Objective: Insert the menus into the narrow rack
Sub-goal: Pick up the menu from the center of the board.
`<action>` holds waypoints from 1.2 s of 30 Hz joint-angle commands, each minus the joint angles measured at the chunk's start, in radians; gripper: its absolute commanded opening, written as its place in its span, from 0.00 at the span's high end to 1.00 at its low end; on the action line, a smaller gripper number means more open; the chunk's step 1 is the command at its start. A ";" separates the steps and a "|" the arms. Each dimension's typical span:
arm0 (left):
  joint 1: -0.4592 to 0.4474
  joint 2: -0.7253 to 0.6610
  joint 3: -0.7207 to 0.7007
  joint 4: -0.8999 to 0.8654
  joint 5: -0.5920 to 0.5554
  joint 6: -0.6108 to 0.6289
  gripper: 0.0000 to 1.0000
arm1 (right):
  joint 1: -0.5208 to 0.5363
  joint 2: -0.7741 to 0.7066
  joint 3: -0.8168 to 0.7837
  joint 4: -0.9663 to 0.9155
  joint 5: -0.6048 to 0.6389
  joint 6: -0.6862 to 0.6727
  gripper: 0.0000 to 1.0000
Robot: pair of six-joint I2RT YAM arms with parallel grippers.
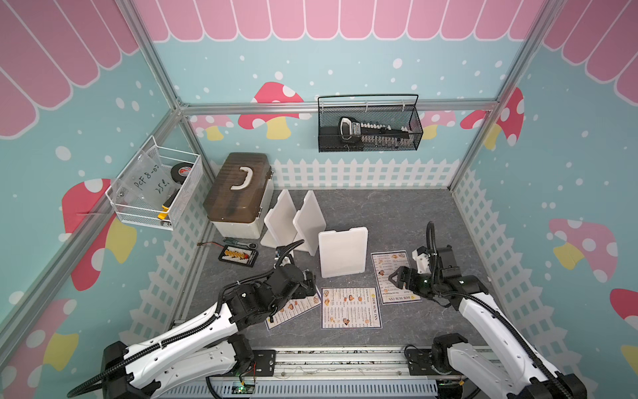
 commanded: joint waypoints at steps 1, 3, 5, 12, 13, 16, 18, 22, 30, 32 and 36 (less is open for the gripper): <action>-0.071 -0.043 -0.057 0.003 0.023 -0.113 0.02 | 0.099 -0.050 -0.040 -0.036 0.023 0.095 0.13; -0.106 -0.054 -0.089 0.021 0.028 -0.150 0.03 | 0.151 -0.068 -0.066 -0.015 0.031 0.134 0.16; -0.131 -0.061 -0.112 0.040 0.037 -0.170 0.04 | 0.189 -0.083 -0.085 0.004 0.040 0.165 0.17; -0.148 -0.004 -0.177 0.174 0.173 -0.185 0.09 | 0.327 -0.069 -0.132 0.117 0.058 0.260 0.25; -0.148 0.007 -0.177 0.182 0.182 -0.183 0.09 | 0.337 -0.061 -0.137 0.132 0.058 0.269 0.25; -0.148 0.050 -0.182 0.222 0.219 -0.177 0.09 | 0.361 -0.030 -0.150 0.157 0.066 0.285 0.28; -0.148 0.094 -0.182 0.243 0.246 -0.175 0.10 | 0.363 -0.009 -0.154 0.160 0.067 0.284 0.30; -0.148 0.171 -0.181 0.273 0.293 -0.180 0.12 | 0.363 0.007 -0.164 0.160 0.069 0.272 0.32; -0.148 0.265 -0.206 0.338 0.367 -0.197 0.17 | 0.367 -0.012 -0.220 0.174 0.049 0.284 0.35; -0.148 0.281 -0.209 0.348 0.377 -0.200 0.17 | 0.368 -0.019 -0.236 0.177 0.049 0.293 0.35; -0.148 0.316 -0.201 0.356 0.382 -0.200 0.18 | 0.368 -0.025 -0.256 0.190 0.045 0.306 0.38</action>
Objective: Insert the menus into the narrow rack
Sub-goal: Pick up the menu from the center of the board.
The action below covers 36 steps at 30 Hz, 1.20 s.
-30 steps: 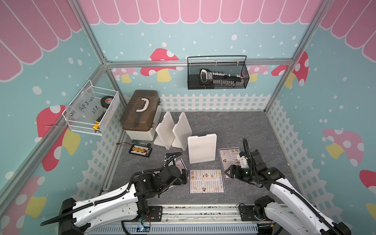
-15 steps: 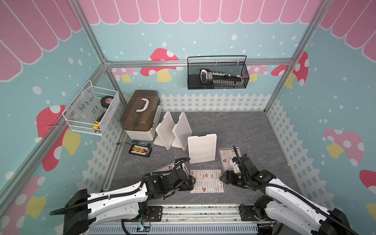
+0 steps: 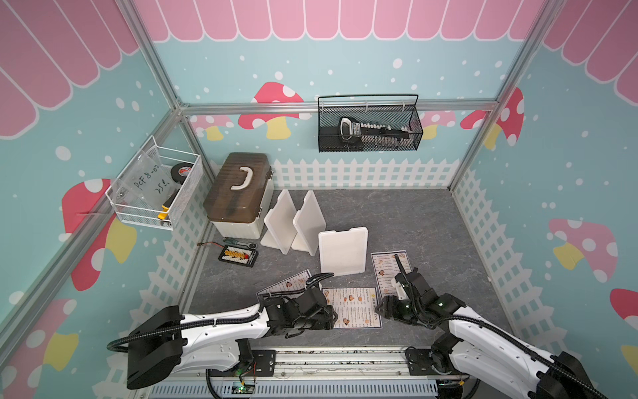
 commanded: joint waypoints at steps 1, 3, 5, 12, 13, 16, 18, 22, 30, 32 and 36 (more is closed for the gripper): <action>-0.003 0.026 -0.001 0.032 0.012 -0.026 0.19 | 0.011 -0.011 -0.016 0.017 -0.006 0.030 0.39; -0.003 0.047 0.004 0.039 0.014 -0.027 0.20 | 0.010 -0.006 -0.016 0.024 -0.006 0.029 0.40; -0.004 0.066 0.009 0.044 0.014 -0.028 0.20 | 0.011 0.005 -0.016 0.030 -0.006 0.027 0.41; -0.002 0.109 0.018 0.046 0.016 -0.033 0.20 | 0.012 0.042 -0.015 0.055 -0.004 0.018 0.44; 0.000 0.113 0.019 0.047 0.015 -0.032 0.20 | 0.013 0.048 -0.015 0.059 -0.004 0.016 0.45; 0.001 0.132 0.027 0.046 0.018 -0.025 0.20 | 0.013 0.072 -0.011 0.070 -0.003 0.009 0.45; 0.002 0.146 0.032 0.048 0.020 -0.024 0.20 | 0.013 0.088 -0.010 0.077 0.001 0.008 0.47; 0.005 0.167 0.030 0.059 0.022 -0.025 0.20 | 0.012 0.110 -0.013 0.098 0.003 0.008 0.50; 0.010 0.205 0.030 0.090 0.044 -0.018 0.20 | 0.013 0.165 -0.020 0.142 -0.013 0.005 0.53; 0.010 0.217 0.033 0.099 0.049 -0.016 0.20 | 0.012 0.170 -0.023 0.147 -0.012 0.004 0.54; 0.010 0.238 0.039 0.112 0.062 -0.011 0.18 | 0.012 0.178 -0.032 0.165 -0.016 0.008 0.54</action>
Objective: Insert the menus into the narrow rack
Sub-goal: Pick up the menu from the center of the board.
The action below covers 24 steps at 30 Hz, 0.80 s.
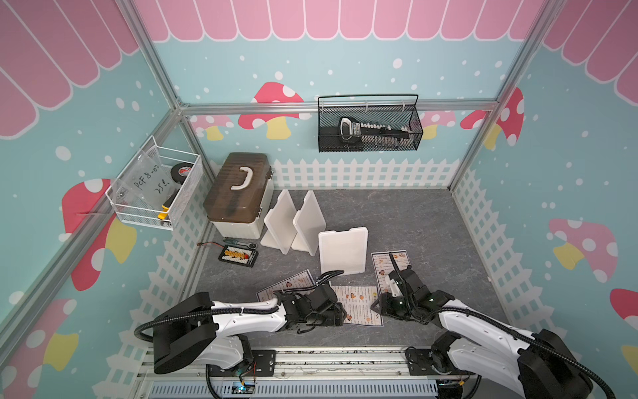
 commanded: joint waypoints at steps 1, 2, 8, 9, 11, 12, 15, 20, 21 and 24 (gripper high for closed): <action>0.003 0.047 -0.014 -0.038 0.028 -0.008 0.18 | 0.006 0.023 -0.027 -0.018 0.012 0.008 0.54; 0.002 0.051 -0.011 -0.038 0.030 -0.006 0.16 | 0.005 0.026 -0.029 -0.015 0.010 0.008 0.54; 0.003 0.065 -0.004 -0.023 0.043 0.004 0.11 | 0.005 0.043 -0.029 -0.002 0.005 0.006 0.54; 0.003 0.067 -0.002 -0.020 0.045 0.006 0.09 | 0.005 0.045 -0.028 -0.001 0.004 0.006 0.55; 0.004 0.067 -0.003 -0.010 0.050 0.012 0.05 | 0.006 0.052 -0.029 0.004 0.002 0.005 0.55; 0.003 0.067 -0.003 -0.007 0.052 0.014 0.03 | 0.005 0.054 -0.027 0.004 0.002 0.004 0.55; 0.008 0.063 -0.004 0.008 0.054 0.016 0.01 | 0.005 0.058 -0.025 0.006 -0.001 0.001 0.55; 0.021 0.063 -0.018 0.062 0.076 0.013 0.01 | 0.007 0.062 -0.019 0.005 -0.005 -0.003 0.55; 0.024 0.064 -0.019 0.067 0.079 0.013 0.01 | 0.007 0.065 -0.017 0.005 -0.007 -0.004 0.55; 0.028 0.074 -0.015 0.077 0.085 0.015 0.01 | 0.007 0.074 -0.011 0.010 -0.014 -0.009 0.55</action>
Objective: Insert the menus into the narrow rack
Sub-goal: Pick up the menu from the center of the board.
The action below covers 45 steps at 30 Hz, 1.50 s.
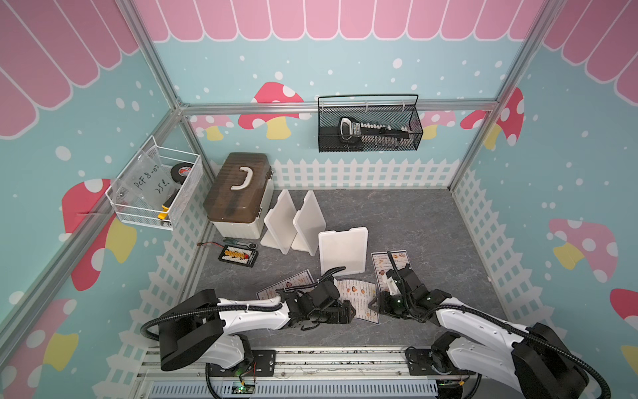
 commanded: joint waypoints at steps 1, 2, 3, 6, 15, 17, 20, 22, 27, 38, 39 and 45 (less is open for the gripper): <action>0.008 0.040 -0.026 -0.021 0.019 -0.002 0.01 | 0.008 0.033 -0.011 -0.052 0.013 -0.007 0.55; 0.009 0.046 -0.024 -0.021 0.023 0.000 0.01 | 0.007 0.038 -0.009 -0.043 0.008 -0.008 0.55; 0.010 0.052 -0.021 -0.020 0.025 0.001 0.01 | 0.008 0.044 -0.009 -0.032 0.001 -0.008 0.55; 0.010 0.070 -0.012 -0.013 0.035 0.006 0.02 | 0.010 0.061 -0.009 0.007 -0.016 -0.007 0.55; 0.012 0.072 -0.017 0.004 0.026 0.003 0.15 | 0.016 0.062 -0.017 0.060 -0.030 0.001 0.54; 0.013 0.067 -0.023 0.015 0.024 0.000 0.18 | 0.017 0.043 -0.019 0.057 -0.024 0.001 0.53; 0.017 0.054 -0.039 0.042 0.024 -0.005 0.20 | 0.018 0.001 -0.026 0.051 -0.006 0.005 0.47; 0.021 0.037 -0.054 0.070 0.027 -0.004 0.20 | 0.018 -0.038 -0.028 0.042 0.017 0.007 0.42; 0.035 -0.031 -0.112 0.172 0.046 -0.001 0.22 | 0.016 -0.161 -0.013 -0.016 0.109 0.001 0.34; 0.092 -0.136 -0.226 0.368 0.111 -0.026 0.26 | 0.017 -0.336 -0.008 -0.050 0.227 0.001 0.31; 0.095 -0.144 -0.232 0.382 0.116 -0.027 0.26 | 0.017 -0.337 -0.006 -0.045 0.221 -0.003 0.30; 0.117 -0.185 -0.265 0.433 0.131 -0.043 0.26 | 0.017 -0.330 -0.021 0.045 0.152 0.002 0.26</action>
